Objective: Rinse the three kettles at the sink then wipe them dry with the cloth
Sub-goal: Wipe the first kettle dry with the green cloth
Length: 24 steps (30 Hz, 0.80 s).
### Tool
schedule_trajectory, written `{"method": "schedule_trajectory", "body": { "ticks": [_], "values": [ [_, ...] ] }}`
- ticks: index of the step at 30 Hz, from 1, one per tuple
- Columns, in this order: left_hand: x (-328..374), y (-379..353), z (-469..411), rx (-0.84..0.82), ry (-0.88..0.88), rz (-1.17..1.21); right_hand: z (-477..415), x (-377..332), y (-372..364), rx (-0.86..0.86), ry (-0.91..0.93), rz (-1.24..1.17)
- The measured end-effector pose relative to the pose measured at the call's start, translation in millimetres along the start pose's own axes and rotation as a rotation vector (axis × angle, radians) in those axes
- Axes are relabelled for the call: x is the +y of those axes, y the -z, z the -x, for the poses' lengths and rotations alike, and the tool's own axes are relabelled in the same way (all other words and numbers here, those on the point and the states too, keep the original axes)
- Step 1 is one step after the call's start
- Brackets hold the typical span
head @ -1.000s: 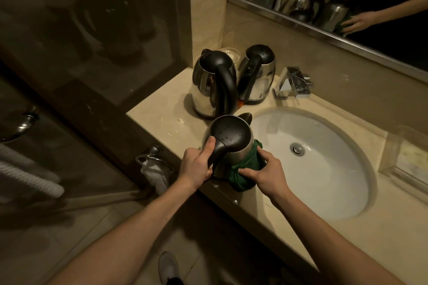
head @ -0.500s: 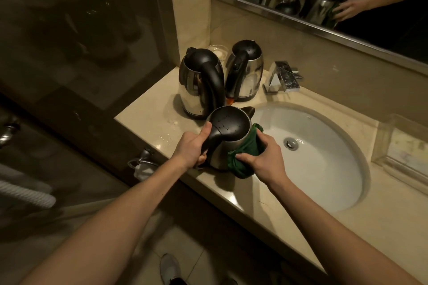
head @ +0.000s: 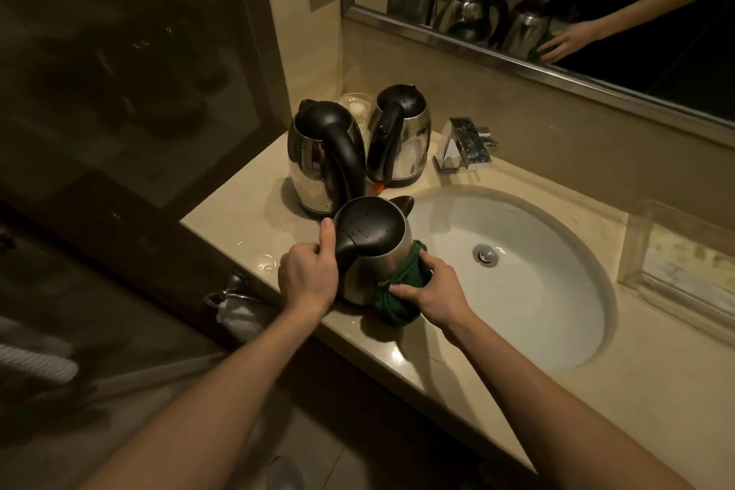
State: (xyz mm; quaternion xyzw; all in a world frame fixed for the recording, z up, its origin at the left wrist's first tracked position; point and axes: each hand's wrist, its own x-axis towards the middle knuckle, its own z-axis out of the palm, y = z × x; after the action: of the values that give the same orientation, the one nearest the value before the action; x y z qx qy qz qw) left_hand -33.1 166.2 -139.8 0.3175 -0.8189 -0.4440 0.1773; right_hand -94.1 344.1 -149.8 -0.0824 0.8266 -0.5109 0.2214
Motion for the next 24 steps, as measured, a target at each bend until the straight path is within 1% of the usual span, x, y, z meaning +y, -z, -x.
{"method": "schedule_trajectory", "body": {
  "ticks": [5, 7, 10, 13, 15, 18, 24],
  "values": [
    [-9, 6, -8, -0.042, -0.048, 0.022, -8, -20, 11, 0.019, 0.124, 0.058],
    [-10, 11, -13, -0.064, -0.057, 0.020, -8, -22, 10, 0.003, 0.126, 0.053],
    [-11, 16, -19, -0.098, -0.059, 0.024, -7, -17, 7, -0.034, 0.064, 0.008],
    [-13, 18, -23, -0.125, -0.055, 0.028, -6, -6, 3, -0.127, -0.039, -0.047],
    [-14, 20, -25, -0.141, -0.052, 0.027, -4, -1, 0, -0.144, -0.094, -0.074],
    [-14, 22, -28, -0.169, -0.043, 0.041, -1, -5, -3, -0.124, -0.117, -0.092],
    [-15, 24, -31, -0.201, -0.044, 0.044, 3, -27, 5, 0.016, 0.024, -0.083]
  ]
}}
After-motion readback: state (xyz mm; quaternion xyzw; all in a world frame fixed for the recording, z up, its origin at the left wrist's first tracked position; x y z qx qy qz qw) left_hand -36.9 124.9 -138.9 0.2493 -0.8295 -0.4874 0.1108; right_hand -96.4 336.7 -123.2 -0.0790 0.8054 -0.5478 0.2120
